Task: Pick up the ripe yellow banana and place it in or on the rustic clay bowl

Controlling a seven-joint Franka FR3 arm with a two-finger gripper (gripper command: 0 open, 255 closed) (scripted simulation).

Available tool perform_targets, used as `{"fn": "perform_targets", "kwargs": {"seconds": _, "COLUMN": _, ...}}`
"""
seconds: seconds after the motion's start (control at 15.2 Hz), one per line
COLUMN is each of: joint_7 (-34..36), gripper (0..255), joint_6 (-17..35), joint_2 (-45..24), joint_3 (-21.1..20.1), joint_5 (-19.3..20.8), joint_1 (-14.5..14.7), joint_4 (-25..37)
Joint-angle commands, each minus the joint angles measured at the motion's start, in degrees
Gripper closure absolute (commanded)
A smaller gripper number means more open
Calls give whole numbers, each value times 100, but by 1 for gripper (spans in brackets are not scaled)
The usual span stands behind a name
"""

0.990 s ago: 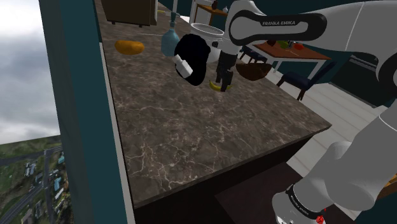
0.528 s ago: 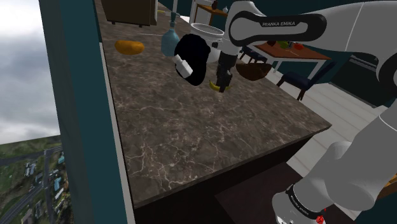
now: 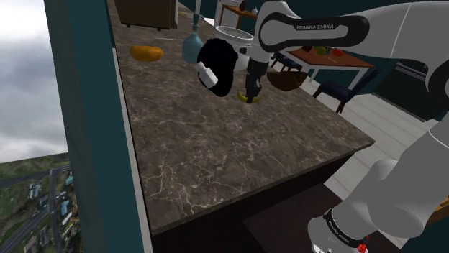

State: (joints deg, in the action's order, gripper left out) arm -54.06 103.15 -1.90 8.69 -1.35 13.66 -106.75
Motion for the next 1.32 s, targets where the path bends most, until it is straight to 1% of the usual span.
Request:
{"fn": "perform_targets", "kwargs": {"seconds": 0.0, "joint_7": 0, "gripper": 255, "joint_6": 0, "joint_2": 0, "joint_3": 0, "joint_5": 0, "joint_1": 0, "joint_4": 0}}
{"fn": "perform_targets", "kwargs": {"seconds": 0.66, "joint_7": 17, "gripper": 255, "joint_6": -760, "joint_2": 46, "joint_3": 1, "joint_5": 10, "joint_1": -1, "joint_4": 715}}
{"fn": "perform_targets", "kwargs": {"seconds": 1.25, "joint_7": 21, "gripper": 255, "joint_6": -1473, "joint_2": -28, "joint_3": 6, "joint_5": 0, "joint_1": -7, "joint_4": 1501}}
